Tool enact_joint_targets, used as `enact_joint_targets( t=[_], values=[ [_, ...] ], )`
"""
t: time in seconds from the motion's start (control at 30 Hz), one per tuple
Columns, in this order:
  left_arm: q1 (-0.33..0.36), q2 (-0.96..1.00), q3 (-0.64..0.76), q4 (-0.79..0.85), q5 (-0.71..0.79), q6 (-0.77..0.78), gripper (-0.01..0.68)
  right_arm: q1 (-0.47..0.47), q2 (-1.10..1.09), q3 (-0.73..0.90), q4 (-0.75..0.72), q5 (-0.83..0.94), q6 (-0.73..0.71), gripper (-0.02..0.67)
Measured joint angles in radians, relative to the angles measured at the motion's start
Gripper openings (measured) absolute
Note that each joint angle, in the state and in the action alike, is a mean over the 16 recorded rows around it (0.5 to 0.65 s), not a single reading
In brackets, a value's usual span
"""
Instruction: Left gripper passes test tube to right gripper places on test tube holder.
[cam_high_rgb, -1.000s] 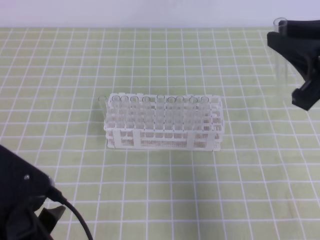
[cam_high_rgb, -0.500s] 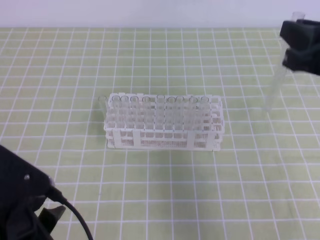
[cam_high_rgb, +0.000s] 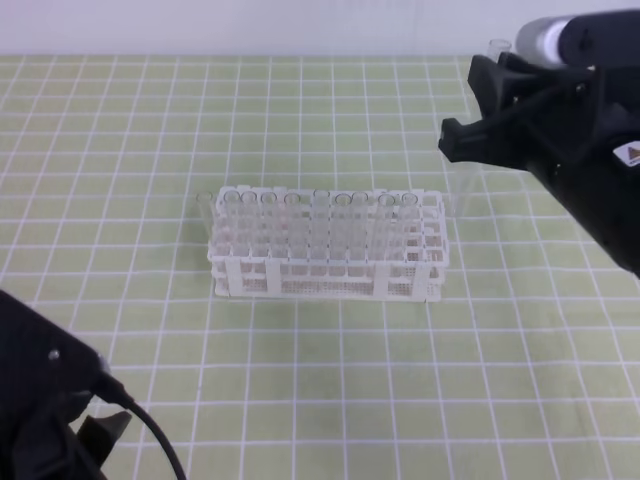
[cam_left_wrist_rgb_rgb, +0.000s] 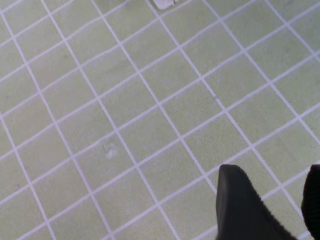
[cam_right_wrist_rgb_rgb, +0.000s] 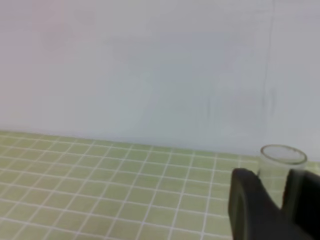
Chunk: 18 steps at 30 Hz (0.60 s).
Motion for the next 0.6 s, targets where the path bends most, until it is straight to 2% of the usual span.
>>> enact_joint_targets(
  t=[0.47,0.6],
  values=[
    [0.000,0.000,0.000,0.001,0.000,0.000,0.257,0.007,0.131,0.095,-0.294,-0.174,0.260,0.102],
    [0.000,0.000,0.000,0.003,0.000,0.000,0.257,0.007,0.167,0.120,-0.331,-0.234,0.313,0.102]
  ],
)
